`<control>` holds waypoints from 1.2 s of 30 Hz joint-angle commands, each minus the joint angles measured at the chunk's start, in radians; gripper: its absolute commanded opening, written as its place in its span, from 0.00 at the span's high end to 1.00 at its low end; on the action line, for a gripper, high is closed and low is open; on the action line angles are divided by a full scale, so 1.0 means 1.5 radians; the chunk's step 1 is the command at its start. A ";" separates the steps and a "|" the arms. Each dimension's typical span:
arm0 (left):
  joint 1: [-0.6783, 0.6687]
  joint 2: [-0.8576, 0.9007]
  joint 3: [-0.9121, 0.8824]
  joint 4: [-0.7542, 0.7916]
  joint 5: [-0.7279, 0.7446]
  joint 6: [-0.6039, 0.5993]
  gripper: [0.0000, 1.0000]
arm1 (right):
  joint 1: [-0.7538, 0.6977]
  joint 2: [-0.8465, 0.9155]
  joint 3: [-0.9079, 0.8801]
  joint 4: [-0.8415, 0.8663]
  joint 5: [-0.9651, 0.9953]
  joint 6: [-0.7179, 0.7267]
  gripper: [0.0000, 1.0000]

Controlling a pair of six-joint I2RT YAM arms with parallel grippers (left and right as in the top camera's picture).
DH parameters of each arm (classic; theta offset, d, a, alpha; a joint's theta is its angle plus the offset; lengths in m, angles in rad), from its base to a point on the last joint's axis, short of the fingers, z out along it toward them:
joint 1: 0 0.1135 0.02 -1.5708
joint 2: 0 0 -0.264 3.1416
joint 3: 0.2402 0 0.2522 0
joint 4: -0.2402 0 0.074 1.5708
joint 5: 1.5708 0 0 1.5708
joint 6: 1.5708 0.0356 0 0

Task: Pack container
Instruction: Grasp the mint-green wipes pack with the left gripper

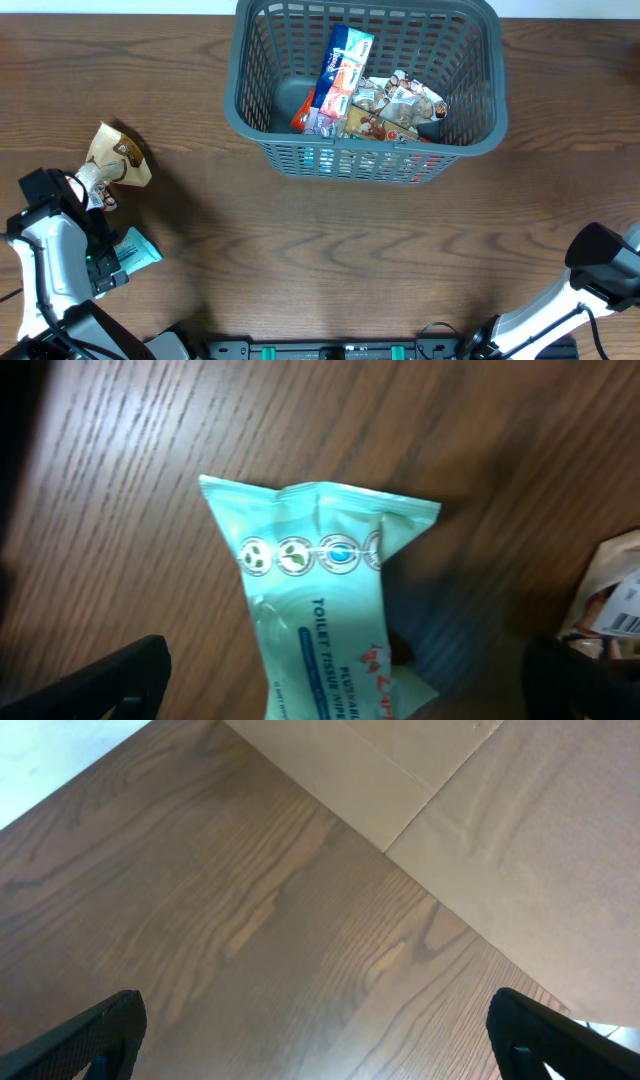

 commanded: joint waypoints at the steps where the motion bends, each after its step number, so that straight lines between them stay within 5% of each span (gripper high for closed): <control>1: 0.004 0.019 -0.014 0.010 -0.005 -0.011 0.02 | -0.005 0.006 -0.003 -0.001 0.002 0.007 0.01; 11: 0.004 0.074 -0.085 0.097 -0.005 0.005 0.02 | -0.005 0.006 -0.003 -0.001 0.002 0.007 0.01; 36: 0.004 0.152 -0.085 0.131 -0.008 0.015 0.02 | -0.005 0.006 -0.003 -0.001 0.002 0.007 0.01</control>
